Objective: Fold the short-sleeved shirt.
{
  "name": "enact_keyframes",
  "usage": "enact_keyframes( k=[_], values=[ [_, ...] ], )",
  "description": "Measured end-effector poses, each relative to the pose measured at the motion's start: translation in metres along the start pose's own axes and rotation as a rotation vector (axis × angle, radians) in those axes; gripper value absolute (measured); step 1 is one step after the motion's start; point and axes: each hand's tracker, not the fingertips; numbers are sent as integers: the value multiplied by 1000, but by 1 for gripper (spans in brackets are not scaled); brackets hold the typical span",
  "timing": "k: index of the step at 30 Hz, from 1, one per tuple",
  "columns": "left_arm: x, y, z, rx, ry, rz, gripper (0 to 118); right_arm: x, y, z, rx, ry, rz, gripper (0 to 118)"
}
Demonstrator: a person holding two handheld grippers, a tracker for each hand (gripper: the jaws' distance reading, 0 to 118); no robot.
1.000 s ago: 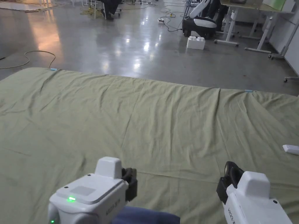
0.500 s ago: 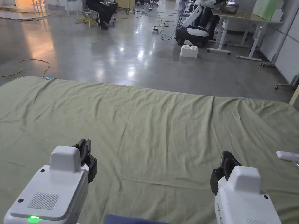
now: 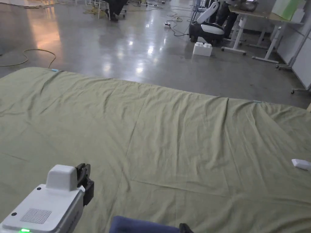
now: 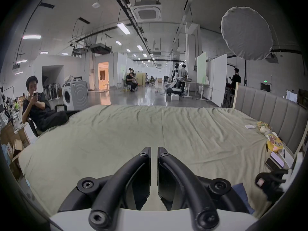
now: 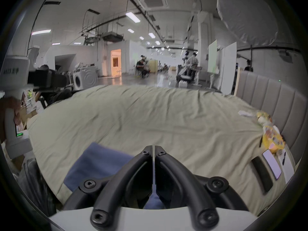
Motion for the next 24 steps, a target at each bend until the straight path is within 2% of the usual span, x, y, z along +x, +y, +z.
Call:
enact_keyframes(
  k=[5, 10, 13, 14, 19, 24],
  values=[
    [-13, -25, 2, -119, -42, 63, 8, -15, -24, -30, -82, 24, 6, 3],
    [-28, -50, -2, -288, -187, 204, 18, 2, -47, -47, -138, -43, -69, 3],
    [-37, -66, -15, -417, -341, 322, 70, 8, -53, -46, -137, -46, -67, 3],
    [-39, -70, -19, -444, -388, 363, 83, 8, -53, -46, -139, -46, -59, 3],
    [-45, -93, -49, -564, -580, 550, 87, 6, -53, -46, -137, -43, -51, 3],
    [-35, -117, -81, -747, -699, 639, 87, 7, -55, -46, -137, -38, -53, 3]
  ],
)
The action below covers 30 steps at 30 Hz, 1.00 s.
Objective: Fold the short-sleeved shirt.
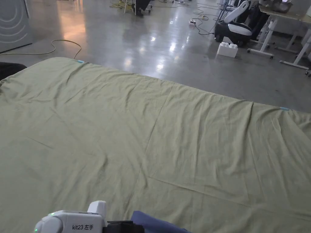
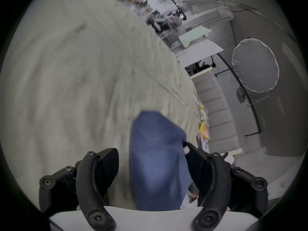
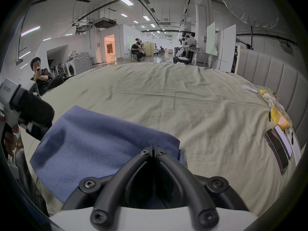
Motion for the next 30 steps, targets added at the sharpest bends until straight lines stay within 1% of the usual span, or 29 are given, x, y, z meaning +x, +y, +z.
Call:
enact_keyframes(
  k=[3, 4, 6, 7, 8, 9, 10, 11, 12, 14, 16, 19, 22, 24, 26, 30],
  values=[
    [-9, -2, -27, -121, -79, 66, 85, 0, 0, 0, -1, 3, -2, 3],
    [-9, -2, -32, -123, -109, 68, 84, 0, 0, 1, -1, 4, -2, 3],
    [-10, 0, -39, -93, -140, 66, 76, 0, 0, 0, -2, 4, -1, 3],
    [-10, 1, -44, -90, -124, 86, 66, 0, 0, 0, -2, 4, 1, 3],
    [-11, 2, -47, -94, -113, 94, 48, 0, -1, 0, -3, 4, 1, 3],
    [-12, 3, -50, -102, -95, 81, 41, 1, 0, 0, -4, 3, 1, 3],
    [-10, 1, -50, -104, -80, 66, 37, 1, 0, -1, -6, 2, 1, 3],
    [-13, 1, -49, -107, -88, 72, 30, 2, -1, -1, -8, 9, -2, 3],
    [-18, 0, -48, -112, -126, 113, 25, 2, 0, -1, -8, 11, -1, 3],
    [-24, -1, -45, -110, -157, 155, 23, 1, 0, -1, -7, 18, 3, 3],
    [-23, -4, -43, -98, -153, 136, 22, -1, -1, 0, -3, 17, 15, 3],
    [-21, -6, -40, -83, -170, 146, 21, -2, 0, 0, -3, 12, 26, 3],
    [-13, -6, -29, -71, -185, 130, 21, -1, 10, 5, -3, 28, 52, 3],
    [-8, -3, -17, -65, -204, 113, 21, 2, 23, 11, 30, 28, 69, 3],
    [-7, 3, -1, -53, -222, 80, 21, 7, 42, 18, 101, -3, 90, 3],
    [-8, 17, 42, -21, -172, 22, 21, 26, 96, 27, 214, -45, 91, 3]
  ],
)
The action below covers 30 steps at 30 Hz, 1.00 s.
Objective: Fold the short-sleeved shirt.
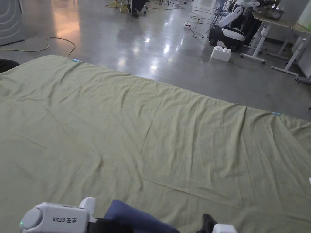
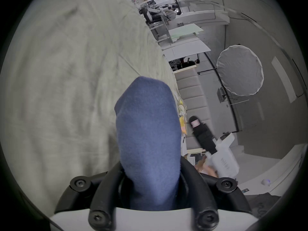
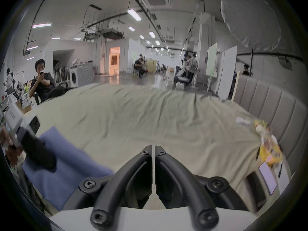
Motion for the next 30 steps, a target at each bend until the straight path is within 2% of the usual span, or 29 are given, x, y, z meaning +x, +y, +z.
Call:
enact_keyframes(
  k=[6, 12, 17, 22, 30],
  values=[
    [-1, 24, 81, 80, 80, -33, 21, 38, 67, -10, 138, -86, -17, 3],
    [6, 46, 157, 141, 157, -24, 20, 68, 100, -16, 197, -148, -65, 3],
    [7, 70, 218, 200, 258, -6, 20, 79, 101, -15, 202, -166, -77, 3],
    [7, 94, 268, 205, 428, 6, 20, 83, 92, -11, 187, -175, -74, 3],
    [-2, 111, 299, 194, 707, 36, 20, 85, 78, -9, 150, -179, -80, 3]
  ],
)
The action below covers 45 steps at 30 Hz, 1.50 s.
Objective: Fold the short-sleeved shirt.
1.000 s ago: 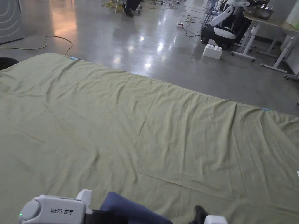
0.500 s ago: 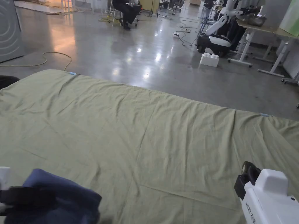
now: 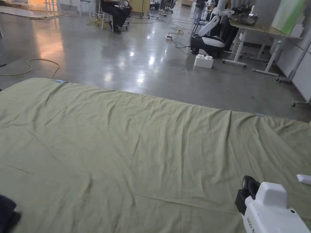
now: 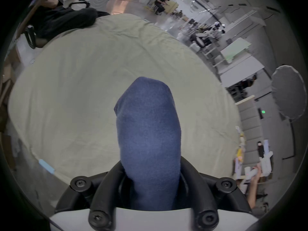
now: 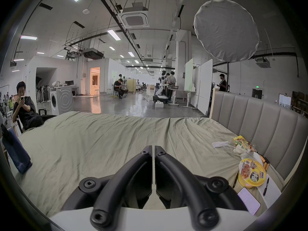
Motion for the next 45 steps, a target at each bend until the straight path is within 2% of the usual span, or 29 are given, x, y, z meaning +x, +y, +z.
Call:
enact_keyframes(
  k=[4, 6, 8, 9, 15, 18, 20, 23, 26, 36, 41, 45],
  values=[
    [4, -3, -9, -18, 110, -25, 25, -1, -3, -2, -10, 2, 8, 3],
    [6, -4, -10, -11, 122, -40, 43, -2, -3, -2, -11, 4, 6, 3],
    [11, -5, -9, 2, 145, -61, 66, -2, -2, -3, -11, 6, 2, 3],
    [14, -5, -8, 5, 191, -87, 69, -2, -2, -3, -10, 9, 1, 3],
    [19, 0, 5, -15, 385, -170, 70, -1, 1, -3, -2, 21, -1, 3],
    [26, 1, 19, 64, 484, -213, 70, 0, 1, -1, 3, 23, -2, 3],
    [37, 1, 25, 138, 633, -302, 70, 0, 0, -1, 2, 25, -7, 3],
    [57, -8, 26, 204, 706, -424, 69, 2, -4, 0, -1, 27, -13, 3],
    [77, -21, 17, 253, 655, -468, 69, 1, -7, 1, -7, 30, -19, 3],
    [167, -81, -70, 463, 288, -542, 69, -5, -13, 4, -16, 45, -39, 3],
    [232, -105, -99, 633, 206, -554, 69, -11, -11, 6, -11, 52, -38, 3],
    [274, -112, -116, 755, 210, -591, 69, -15, -8, 6, 0, 53, -38, 3]
  ],
)
